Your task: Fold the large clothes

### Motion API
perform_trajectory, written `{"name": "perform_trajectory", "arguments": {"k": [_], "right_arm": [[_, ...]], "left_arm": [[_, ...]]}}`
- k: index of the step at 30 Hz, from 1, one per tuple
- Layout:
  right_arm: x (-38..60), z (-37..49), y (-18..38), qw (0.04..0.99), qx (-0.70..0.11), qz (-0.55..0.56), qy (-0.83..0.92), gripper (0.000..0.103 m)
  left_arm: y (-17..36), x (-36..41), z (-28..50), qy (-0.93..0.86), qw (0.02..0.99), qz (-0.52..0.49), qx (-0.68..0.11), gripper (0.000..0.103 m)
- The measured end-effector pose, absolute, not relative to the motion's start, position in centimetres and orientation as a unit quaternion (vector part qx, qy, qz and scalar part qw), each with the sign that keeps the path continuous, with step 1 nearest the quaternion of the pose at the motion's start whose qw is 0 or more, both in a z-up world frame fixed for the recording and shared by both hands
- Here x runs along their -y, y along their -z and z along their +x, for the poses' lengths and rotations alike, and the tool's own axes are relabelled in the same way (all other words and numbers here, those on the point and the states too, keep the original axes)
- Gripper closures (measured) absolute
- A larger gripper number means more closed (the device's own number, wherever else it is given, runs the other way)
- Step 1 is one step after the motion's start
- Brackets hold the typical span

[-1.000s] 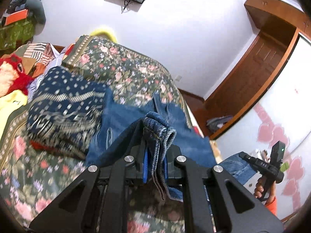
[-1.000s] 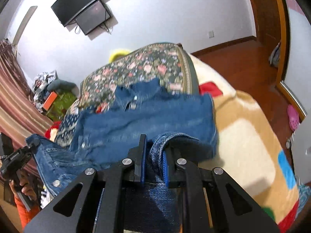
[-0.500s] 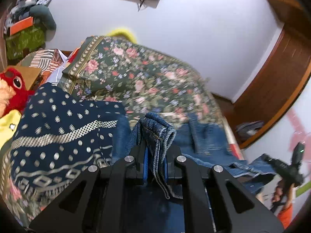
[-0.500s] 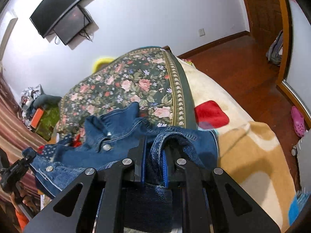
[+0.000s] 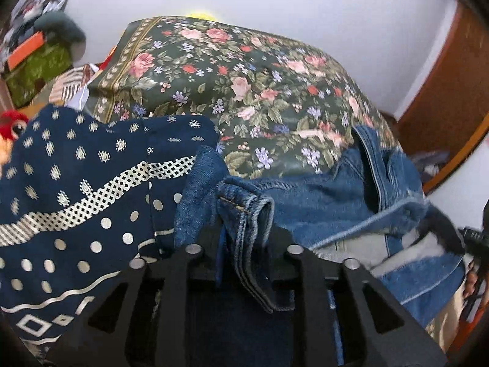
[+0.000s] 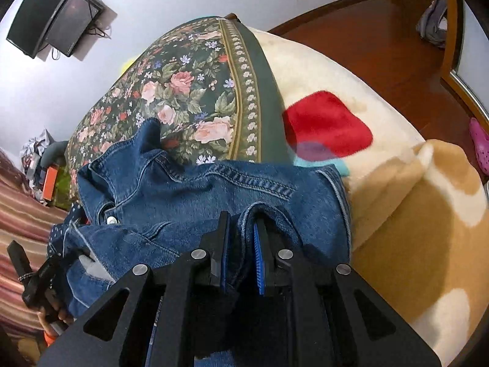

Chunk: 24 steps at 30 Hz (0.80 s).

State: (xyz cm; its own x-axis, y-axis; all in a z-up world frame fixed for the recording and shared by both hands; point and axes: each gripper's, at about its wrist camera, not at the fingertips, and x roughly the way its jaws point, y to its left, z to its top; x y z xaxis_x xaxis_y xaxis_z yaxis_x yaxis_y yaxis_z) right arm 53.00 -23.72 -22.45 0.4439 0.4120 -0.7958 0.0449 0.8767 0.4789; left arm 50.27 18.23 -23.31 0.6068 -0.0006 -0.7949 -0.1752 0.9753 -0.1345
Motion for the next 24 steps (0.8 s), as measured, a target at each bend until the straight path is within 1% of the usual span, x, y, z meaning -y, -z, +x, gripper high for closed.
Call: {"name": "perform_trajectory", "arguments": {"k": [1, 2, 3, 4, 6, 10, 11, 13, 15, 20, 24], "right_arm": [[23.5, 52.7, 22.0, 0.828, -0.514, 0.202, -0.097, 0.079], [23.2, 52.1, 20.9, 0.842, -0.508, 0.169, -0.074, 0.073], [23.1, 51.6, 20.3, 0.852, -0.498, 0.147, -0.060, 0.060], [22.9, 50.7, 19.2, 0.868, -0.480, 0.119, -0.045, 0.054], [22.3, 49.3, 17.5, 0.884, -0.459, 0.079, -0.042, 0.053], [21.1, 46.4, 15.4, 0.889, -0.450, 0.045, -0.075, 0.052], [20.8, 45.9, 15.3, 0.889, -0.450, 0.040, -0.082, 0.051], [19.8, 44.7, 15.2, 0.886, -0.451, 0.032, -0.100, 0.045], [18.5, 43.9, 15.6, 0.880, -0.458, 0.028, -0.120, 0.044], [15.3, 42.7, 17.8, 0.858, -0.487, 0.008, -0.165, 0.044], [12.6, 43.2, 19.7, 0.841, -0.506, -0.018, -0.188, 0.043]], "left_arm": [[22.9, -18.0, 50.1, -0.047, 0.889, -0.093, -0.445, 0.071], [22.4, -17.7, 49.8, -0.043, 0.889, -0.090, -0.448, 0.068], [21.9, -17.5, 49.5, -0.041, 0.888, -0.089, -0.448, 0.062], [21.2, -17.3, 49.0, -0.038, 0.890, -0.088, -0.447, 0.057], [19.8, -16.9, 47.9, -0.032, 0.897, -0.085, -0.432, 0.053], [17.6, -15.6, 45.6, -0.009, 0.906, -0.076, -0.415, 0.045], [17.4, -15.3, 45.2, -0.003, 0.907, -0.073, -0.414, 0.044], [17.4, -14.1, 44.3, 0.014, 0.904, -0.060, -0.423, 0.042], [18.1, -13.0, 43.7, 0.030, 0.898, -0.047, -0.437, 0.042], [21.7, -10.2, 43.3, 0.047, 0.876, 0.004, -0.480, 0.042], [24.2, -9.0, 44.3, 0.035, 0.872, 0.034, -0.488, 0.042]]}}
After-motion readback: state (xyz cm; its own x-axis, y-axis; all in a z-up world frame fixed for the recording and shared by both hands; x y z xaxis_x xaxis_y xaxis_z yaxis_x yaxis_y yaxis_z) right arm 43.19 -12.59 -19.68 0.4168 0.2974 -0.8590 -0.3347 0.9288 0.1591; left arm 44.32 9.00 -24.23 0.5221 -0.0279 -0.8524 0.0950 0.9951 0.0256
